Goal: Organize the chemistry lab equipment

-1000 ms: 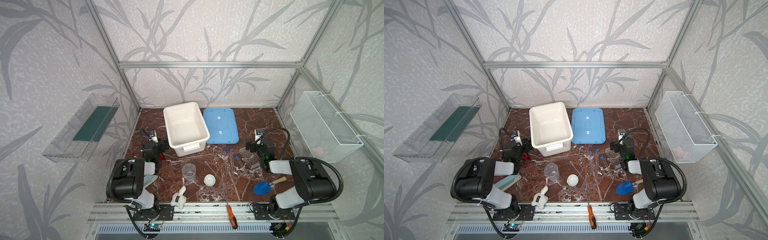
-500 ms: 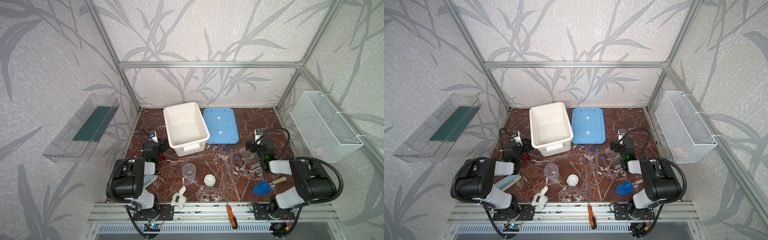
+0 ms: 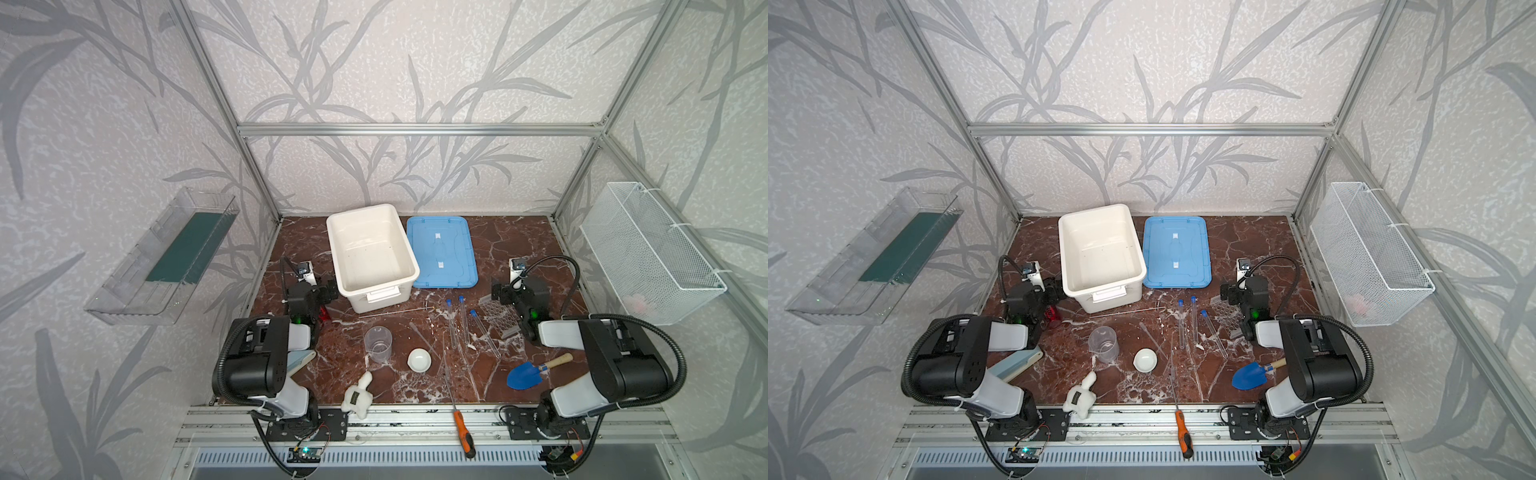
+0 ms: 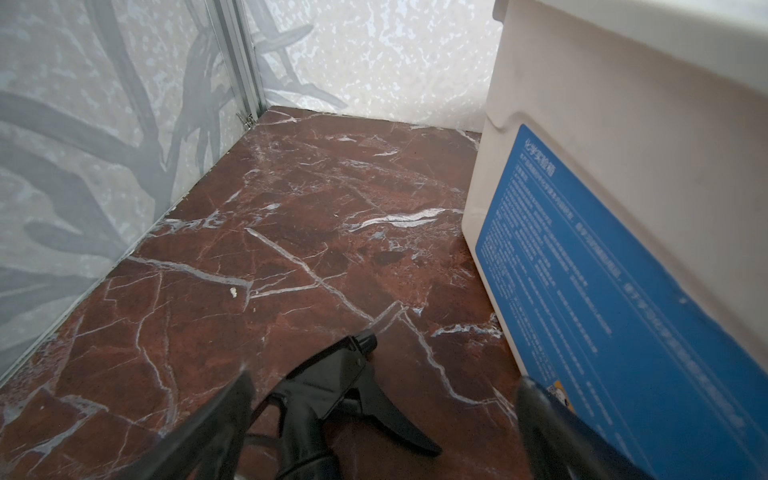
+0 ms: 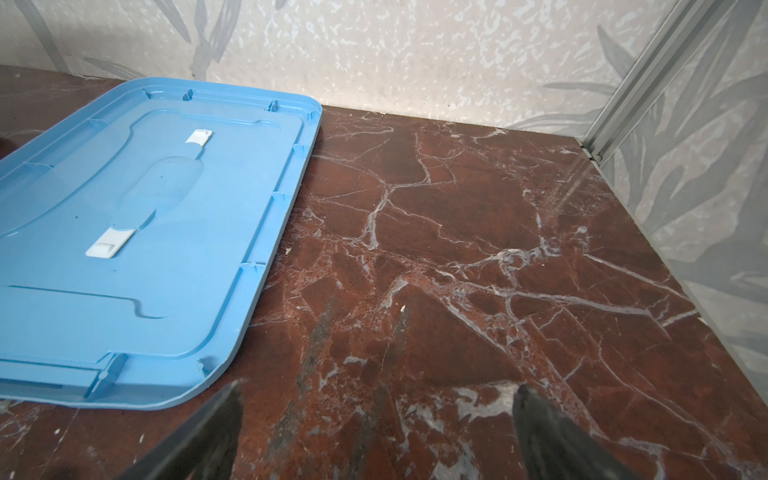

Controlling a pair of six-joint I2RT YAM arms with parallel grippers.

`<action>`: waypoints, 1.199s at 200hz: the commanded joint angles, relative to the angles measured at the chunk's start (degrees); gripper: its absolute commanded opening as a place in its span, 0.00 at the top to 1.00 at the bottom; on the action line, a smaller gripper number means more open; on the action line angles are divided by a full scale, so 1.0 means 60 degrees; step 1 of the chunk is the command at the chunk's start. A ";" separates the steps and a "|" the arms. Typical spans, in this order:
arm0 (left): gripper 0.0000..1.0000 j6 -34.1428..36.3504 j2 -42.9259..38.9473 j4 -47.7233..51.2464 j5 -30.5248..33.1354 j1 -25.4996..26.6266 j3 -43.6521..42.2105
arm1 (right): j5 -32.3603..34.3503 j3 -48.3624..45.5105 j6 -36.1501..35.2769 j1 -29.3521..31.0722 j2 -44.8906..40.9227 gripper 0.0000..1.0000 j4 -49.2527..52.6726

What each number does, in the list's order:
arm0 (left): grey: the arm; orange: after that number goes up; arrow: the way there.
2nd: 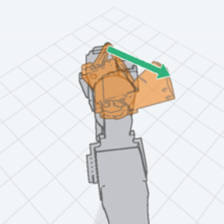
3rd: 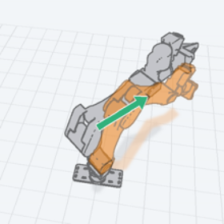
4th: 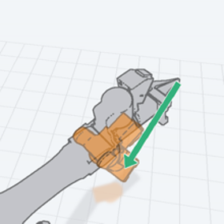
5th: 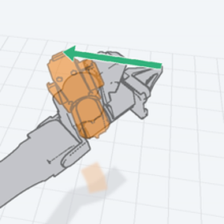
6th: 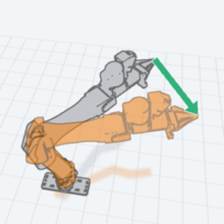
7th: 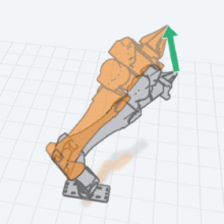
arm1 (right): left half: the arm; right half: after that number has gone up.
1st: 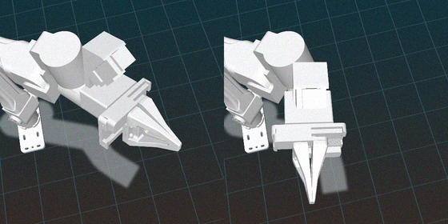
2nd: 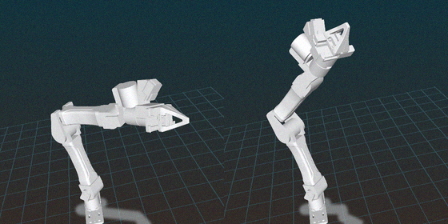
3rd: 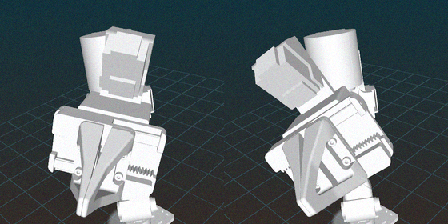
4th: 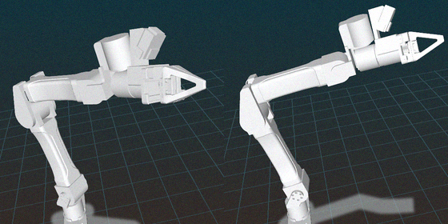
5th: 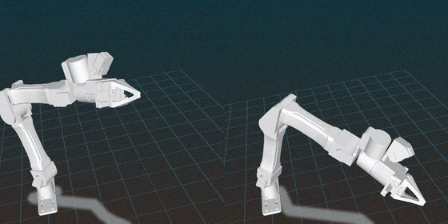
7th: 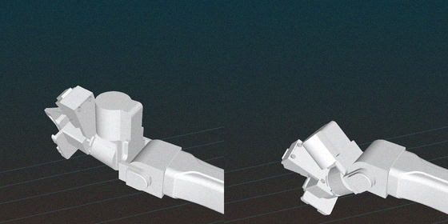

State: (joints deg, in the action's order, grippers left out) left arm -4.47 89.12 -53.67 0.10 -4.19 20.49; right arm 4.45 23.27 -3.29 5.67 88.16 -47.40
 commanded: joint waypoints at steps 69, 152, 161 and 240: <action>0.01 -0.3621 -0.4275 0.6627 0.2077 0.0164 0.1796 | 0.0013 0.0943 0.1865 0.0073 -0.3910 0.01 0.4501; 0.02 -0.3310 -0.7633 1.1944 0.0621 0.2929 0.4986 | -0.3736 0.2993 0.2705 0.0306 -0.4477 0.01 0.8124; 0.02 -0.3079 -0.7629 1.2102 0.0530 0.3474 0.5302 | -0.4033 0.3150 0.2847 0.0349 -0.4351 0.01 0.8444; 0.08 -0.4246 -0.4278 1.2781 0.1086 0.8805 0.8185 | -0.4741 0.3871 0.3009 0.0111 -0.4206 0.01 1.1813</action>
State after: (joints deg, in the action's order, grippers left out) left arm -27.46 57.21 17.87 2.04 40.14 64.20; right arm -21.02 43.88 13.67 7.73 62.98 14.20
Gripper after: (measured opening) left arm 0.921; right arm 0.991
